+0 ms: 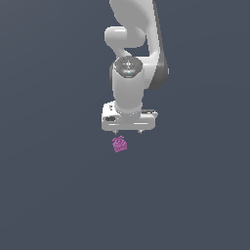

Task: Pick up the object and move it to a goal position.

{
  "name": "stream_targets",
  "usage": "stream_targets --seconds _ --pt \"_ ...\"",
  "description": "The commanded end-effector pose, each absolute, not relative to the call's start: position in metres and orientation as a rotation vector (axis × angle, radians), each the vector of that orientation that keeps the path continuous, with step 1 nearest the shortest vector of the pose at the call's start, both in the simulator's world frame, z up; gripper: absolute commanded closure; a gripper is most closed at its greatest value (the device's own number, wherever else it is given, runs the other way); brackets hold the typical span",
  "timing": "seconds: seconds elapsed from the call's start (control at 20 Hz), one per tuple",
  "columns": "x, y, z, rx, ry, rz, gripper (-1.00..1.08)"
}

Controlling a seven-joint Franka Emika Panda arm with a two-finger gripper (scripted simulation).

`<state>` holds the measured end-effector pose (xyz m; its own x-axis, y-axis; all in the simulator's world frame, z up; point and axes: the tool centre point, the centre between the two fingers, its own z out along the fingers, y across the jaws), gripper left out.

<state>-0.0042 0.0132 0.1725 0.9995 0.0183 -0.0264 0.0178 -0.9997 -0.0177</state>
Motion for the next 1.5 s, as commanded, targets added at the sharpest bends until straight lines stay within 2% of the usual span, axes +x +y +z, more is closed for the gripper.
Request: stream_targets --seconds 0.0,0.45,0.85,1.45 --pt "-0.004 0.013 0.173 -3.124 -0.028 0.041 -0.92" --pt "-0.012 -0.017 0.172 -3.137 0.027 0.071 -0.92" --pt "-0.013 -0.019 0.169 -3.137 0.011 0.07 -0.92" --pt "-0.017 -0.024 0.131 -3.131 -0.251 0.038 -0.92"
